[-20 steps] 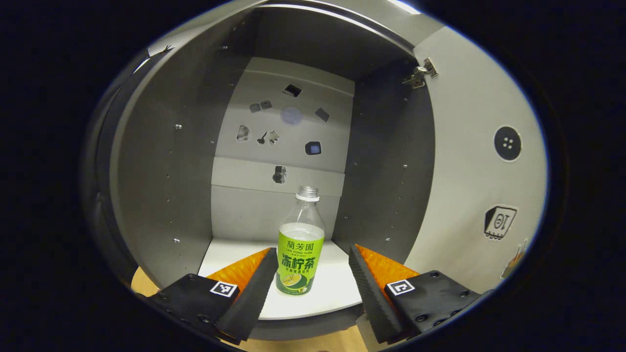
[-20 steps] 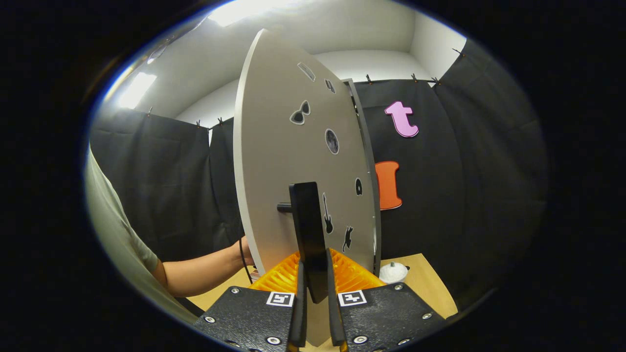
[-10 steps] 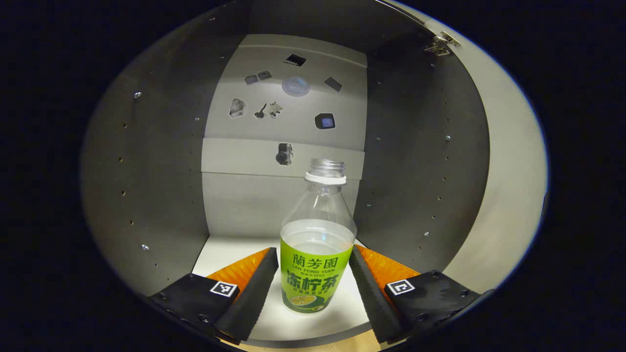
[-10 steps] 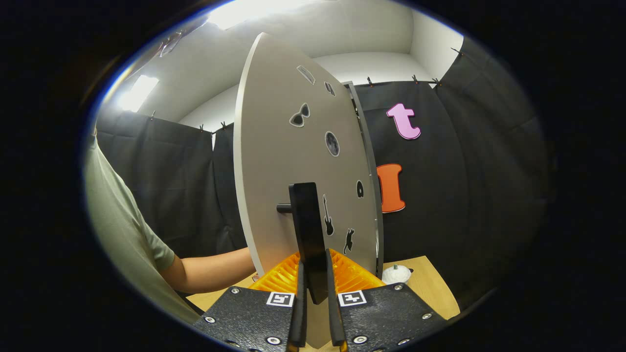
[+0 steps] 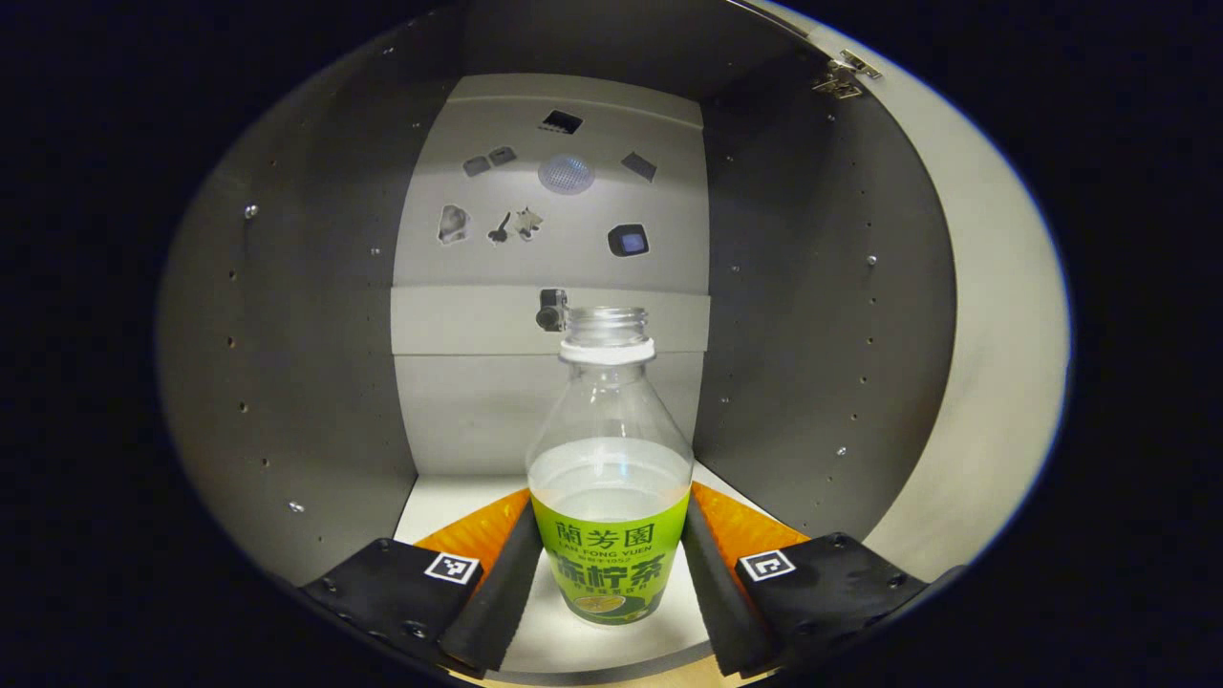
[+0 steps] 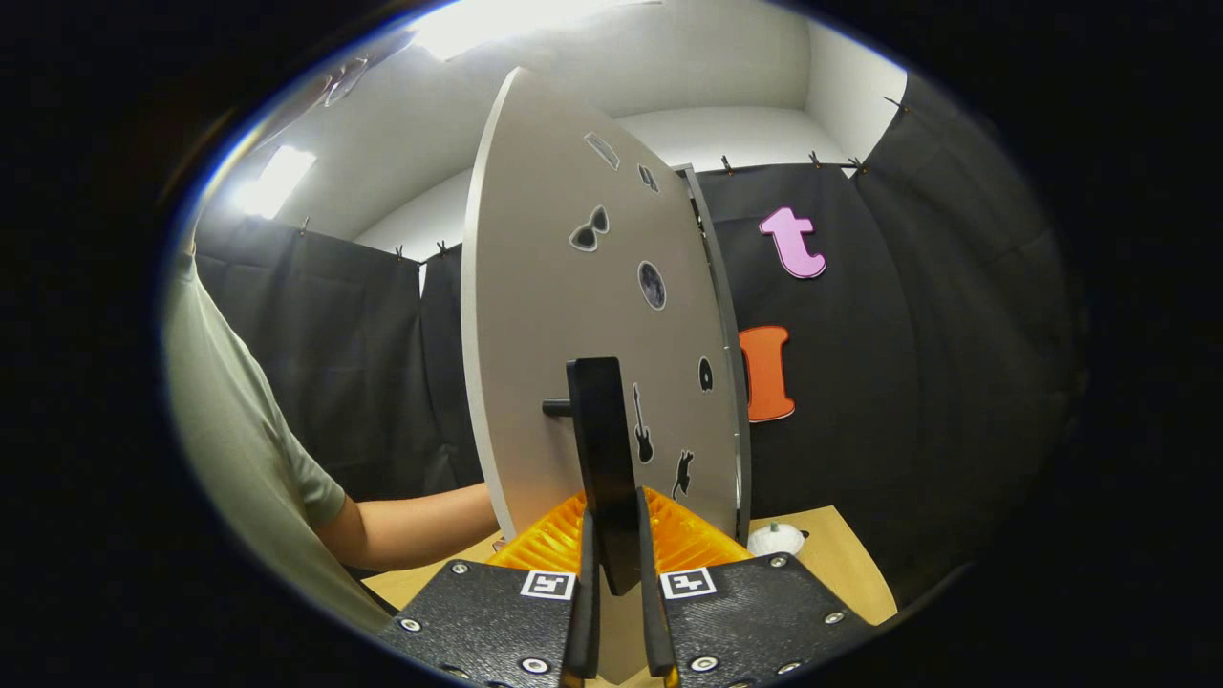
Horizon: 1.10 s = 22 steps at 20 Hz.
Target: Open the cabinet door with the right hand, grasp the bottle in the cabinet with the left hand and place it on the coaster, then close the cabinet door with the right hand.
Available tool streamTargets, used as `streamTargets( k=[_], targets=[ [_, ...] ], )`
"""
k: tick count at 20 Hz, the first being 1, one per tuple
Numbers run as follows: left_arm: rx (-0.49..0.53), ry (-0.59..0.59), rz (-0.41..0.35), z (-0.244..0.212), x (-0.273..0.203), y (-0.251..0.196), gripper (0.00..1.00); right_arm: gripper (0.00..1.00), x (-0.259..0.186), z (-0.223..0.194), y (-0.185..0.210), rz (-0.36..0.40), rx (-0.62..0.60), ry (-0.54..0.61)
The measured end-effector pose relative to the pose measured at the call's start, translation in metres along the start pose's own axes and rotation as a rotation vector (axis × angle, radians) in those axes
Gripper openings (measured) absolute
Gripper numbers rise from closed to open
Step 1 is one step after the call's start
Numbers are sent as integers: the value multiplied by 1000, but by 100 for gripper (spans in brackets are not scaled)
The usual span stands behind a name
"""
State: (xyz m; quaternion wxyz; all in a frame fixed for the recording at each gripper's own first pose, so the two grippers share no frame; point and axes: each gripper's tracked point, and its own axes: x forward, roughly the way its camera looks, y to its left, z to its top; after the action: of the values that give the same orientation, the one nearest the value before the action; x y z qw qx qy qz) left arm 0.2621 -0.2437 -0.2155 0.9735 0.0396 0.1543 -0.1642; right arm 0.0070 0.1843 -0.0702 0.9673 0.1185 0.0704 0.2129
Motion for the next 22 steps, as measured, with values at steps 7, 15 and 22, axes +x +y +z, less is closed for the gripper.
streamTargets(
  k=[7, 15, 22],
  targets=[
    [0, -28, 1, 14, -55, 7, 83, 20, 0, -1, -1, -31, -28, -21],
    [-4, -126, 48, 38, -145, 29, 84, 39, -1, -16, 1, -43, -115, 32],
    [27, -193, 154, 18, -207, 60, 82, 50, -9, 18, 3, -41, -179, -59]
  ],
)
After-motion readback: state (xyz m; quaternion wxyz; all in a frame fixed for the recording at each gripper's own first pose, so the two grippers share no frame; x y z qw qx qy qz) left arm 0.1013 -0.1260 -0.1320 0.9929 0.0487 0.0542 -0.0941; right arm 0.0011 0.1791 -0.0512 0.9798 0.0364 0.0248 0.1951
